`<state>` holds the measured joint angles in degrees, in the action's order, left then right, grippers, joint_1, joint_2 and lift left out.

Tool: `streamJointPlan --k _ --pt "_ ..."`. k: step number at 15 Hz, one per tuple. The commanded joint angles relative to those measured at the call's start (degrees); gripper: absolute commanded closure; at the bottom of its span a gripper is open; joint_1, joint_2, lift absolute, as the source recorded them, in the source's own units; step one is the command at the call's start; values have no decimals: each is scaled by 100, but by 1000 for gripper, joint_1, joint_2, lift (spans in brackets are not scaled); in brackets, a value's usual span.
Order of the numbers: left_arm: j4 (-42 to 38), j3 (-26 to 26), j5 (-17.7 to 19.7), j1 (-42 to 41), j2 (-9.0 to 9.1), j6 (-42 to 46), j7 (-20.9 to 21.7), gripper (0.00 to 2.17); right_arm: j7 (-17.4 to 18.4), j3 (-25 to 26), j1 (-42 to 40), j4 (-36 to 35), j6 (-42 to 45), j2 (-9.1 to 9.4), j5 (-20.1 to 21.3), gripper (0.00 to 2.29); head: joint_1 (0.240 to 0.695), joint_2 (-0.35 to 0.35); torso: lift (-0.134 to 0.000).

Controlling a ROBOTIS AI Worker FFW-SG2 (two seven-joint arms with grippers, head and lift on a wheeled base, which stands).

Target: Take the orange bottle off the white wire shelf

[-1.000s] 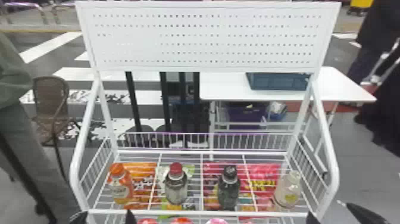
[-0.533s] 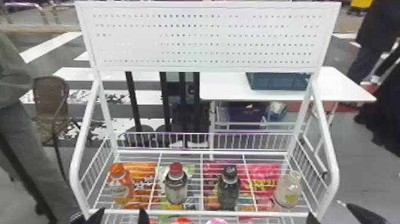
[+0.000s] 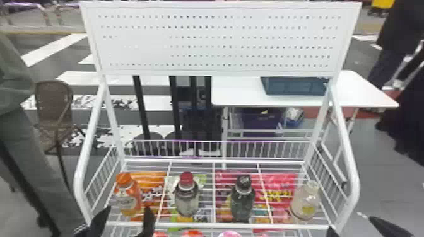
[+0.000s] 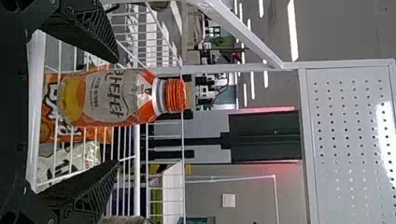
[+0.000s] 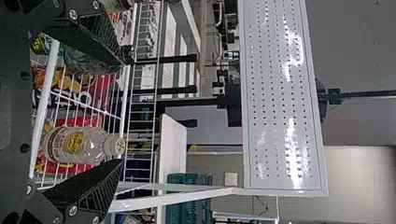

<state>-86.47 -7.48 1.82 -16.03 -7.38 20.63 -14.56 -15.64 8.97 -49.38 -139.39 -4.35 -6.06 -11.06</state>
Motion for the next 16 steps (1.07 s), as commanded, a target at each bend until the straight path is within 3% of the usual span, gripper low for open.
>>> streamJointPlan --k 1,16 --pt "148 71 29 197 0 -3 24 137 0 8 -37 -45 0 -1 -2 154 499 0 0" --pt "1484 89 90 1295 -97 -38 182 137 -18 61 -204 -168 0 8 69 154 499 0 0"
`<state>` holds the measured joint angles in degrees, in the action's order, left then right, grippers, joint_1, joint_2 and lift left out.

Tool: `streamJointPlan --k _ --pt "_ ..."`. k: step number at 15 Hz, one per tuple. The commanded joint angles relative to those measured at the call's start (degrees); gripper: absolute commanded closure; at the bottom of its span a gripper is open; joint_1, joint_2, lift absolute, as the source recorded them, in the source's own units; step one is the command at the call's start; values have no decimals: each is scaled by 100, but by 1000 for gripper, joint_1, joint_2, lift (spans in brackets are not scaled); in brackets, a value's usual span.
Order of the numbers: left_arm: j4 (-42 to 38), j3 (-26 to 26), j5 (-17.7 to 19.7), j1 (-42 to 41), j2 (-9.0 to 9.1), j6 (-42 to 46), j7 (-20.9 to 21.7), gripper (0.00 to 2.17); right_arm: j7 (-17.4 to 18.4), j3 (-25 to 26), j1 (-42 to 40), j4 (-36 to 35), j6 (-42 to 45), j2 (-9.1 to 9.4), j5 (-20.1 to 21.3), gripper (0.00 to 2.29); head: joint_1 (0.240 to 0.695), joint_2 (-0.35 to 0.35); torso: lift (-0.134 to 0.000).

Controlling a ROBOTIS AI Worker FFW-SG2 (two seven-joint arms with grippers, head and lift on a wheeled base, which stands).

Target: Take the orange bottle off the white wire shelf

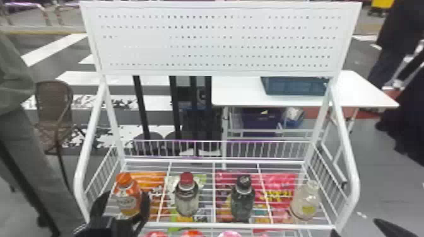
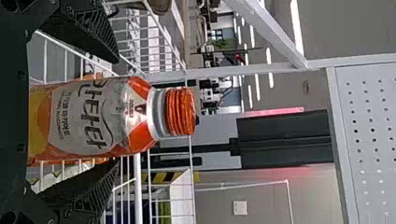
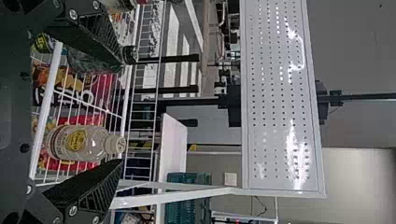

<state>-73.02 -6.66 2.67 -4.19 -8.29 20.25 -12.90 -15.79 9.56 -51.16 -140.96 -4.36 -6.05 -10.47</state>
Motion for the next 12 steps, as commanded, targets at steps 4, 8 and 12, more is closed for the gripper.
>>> streamJointPlan --k 4,8,12 --pt "147 15 190 164 -23 0 112 424 -3 2 -43 -11 0 16 37 154 499 0 0" --pt "-46 15 278 14 -23 0 112 1187 -3 -25 -8 -2 0 16 46 154 499 0 0" --pt "-758 24 243 -381 -23 -193 68 1180 -3 -51 62 69 0 -1 37 154 499 0 0"
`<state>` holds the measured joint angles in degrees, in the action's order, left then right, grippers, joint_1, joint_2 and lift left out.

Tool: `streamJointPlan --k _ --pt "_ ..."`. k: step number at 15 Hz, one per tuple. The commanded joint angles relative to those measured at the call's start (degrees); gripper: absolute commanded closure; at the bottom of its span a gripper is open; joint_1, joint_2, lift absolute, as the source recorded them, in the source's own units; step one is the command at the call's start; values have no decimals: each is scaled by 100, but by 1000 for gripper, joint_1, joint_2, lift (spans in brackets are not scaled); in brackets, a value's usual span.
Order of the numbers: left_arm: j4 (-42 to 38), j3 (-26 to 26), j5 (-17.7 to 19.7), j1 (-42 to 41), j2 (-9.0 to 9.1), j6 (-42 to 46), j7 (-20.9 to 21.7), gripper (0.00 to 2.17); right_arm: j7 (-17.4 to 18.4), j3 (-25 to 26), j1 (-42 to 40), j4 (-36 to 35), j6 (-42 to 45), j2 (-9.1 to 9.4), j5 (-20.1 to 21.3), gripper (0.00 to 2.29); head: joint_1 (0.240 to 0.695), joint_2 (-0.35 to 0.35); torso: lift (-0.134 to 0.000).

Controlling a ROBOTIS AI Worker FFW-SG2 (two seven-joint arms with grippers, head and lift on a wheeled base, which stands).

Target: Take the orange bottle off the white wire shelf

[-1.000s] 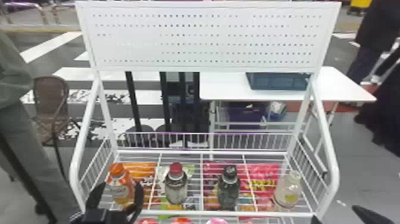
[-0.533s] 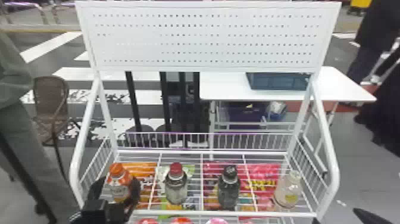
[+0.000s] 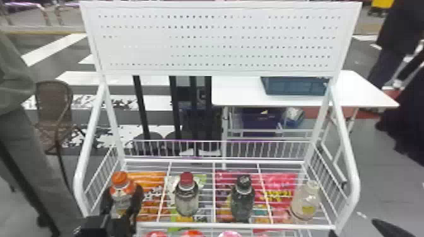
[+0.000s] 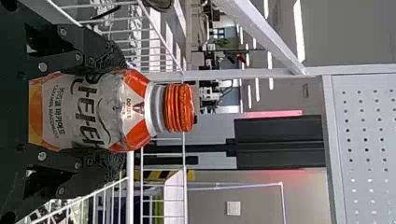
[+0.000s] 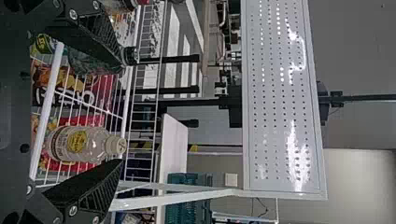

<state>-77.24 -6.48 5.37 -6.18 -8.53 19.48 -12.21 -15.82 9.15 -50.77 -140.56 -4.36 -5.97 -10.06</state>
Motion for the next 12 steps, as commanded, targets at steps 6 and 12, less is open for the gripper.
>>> streamJointPlan --k 6,12 --pt "-3254 340 -106 -1737 -62 -1241 87 1166 0 -44 93 99 0 -18 -5 154 499 0 0" --pt "-5398 700 -185 -3196 -18 -2049 202 1166 0 -97 163 178 -18 -9 4 154 499 0 0"
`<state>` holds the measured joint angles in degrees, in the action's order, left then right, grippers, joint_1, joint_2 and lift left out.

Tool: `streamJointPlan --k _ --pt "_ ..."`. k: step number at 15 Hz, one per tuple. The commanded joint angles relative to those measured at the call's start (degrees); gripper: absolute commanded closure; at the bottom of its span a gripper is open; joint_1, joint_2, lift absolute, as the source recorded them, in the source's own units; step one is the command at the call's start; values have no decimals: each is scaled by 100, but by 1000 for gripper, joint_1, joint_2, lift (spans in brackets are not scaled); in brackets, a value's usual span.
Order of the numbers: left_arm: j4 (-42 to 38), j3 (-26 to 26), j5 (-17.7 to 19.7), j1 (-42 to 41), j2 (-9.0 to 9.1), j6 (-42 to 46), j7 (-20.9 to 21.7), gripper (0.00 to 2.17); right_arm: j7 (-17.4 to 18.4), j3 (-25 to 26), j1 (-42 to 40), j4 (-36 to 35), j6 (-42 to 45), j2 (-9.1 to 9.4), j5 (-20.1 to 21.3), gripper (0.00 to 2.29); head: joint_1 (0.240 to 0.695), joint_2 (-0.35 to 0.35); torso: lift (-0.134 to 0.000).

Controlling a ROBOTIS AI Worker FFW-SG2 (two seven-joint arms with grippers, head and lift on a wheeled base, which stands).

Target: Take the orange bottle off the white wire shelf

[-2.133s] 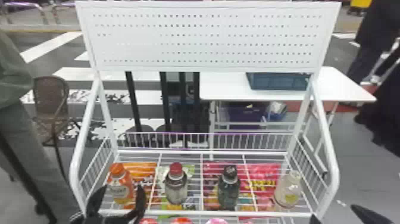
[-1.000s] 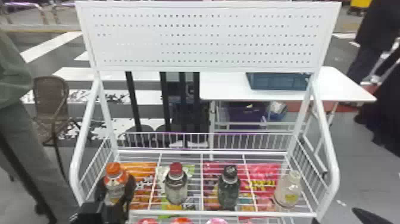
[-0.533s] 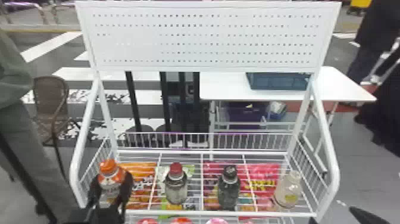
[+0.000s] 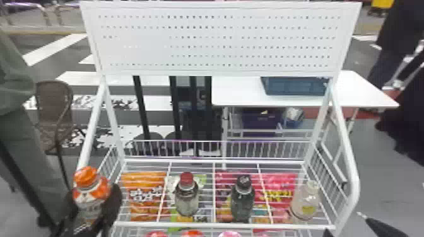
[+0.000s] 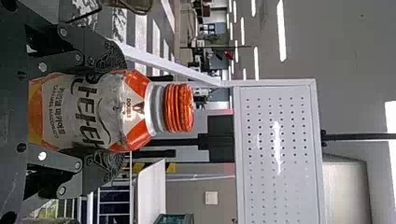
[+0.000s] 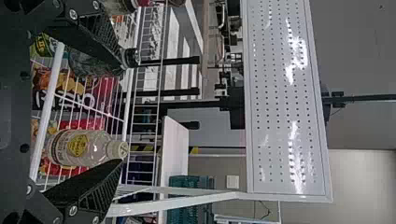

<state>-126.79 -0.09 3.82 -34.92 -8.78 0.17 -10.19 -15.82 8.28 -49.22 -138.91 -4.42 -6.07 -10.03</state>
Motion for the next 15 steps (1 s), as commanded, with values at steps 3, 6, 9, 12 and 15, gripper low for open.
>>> streamJointPlan --k 3,6,9,12,15 --pt "-1129 123 -66 -876 -1 -224 -36 1166 0 -1 0 13 6 -8 -17 154 499 0 0" --pt "-1234 123 -83 -1087 -19 -277 -80 1166 0 -1 -9 39 -12 -17 -34 154 499 0 0" --pt "-1208 114 -83 -1105 -28 -277 -89 1166 -9 -1 -27 30 6 -17 -34 154 499 0 0" --pt "-1225 105 -83 -1131 -28 -224 -106 1166 -9 -1 -53 -22 6 -17 -34 154 499 0 0" --pt "-1216 105 -92 -1123 -28 -207 -124 1166 -18 -1 -71 -31 6 -26 -43 154 499 0 0"
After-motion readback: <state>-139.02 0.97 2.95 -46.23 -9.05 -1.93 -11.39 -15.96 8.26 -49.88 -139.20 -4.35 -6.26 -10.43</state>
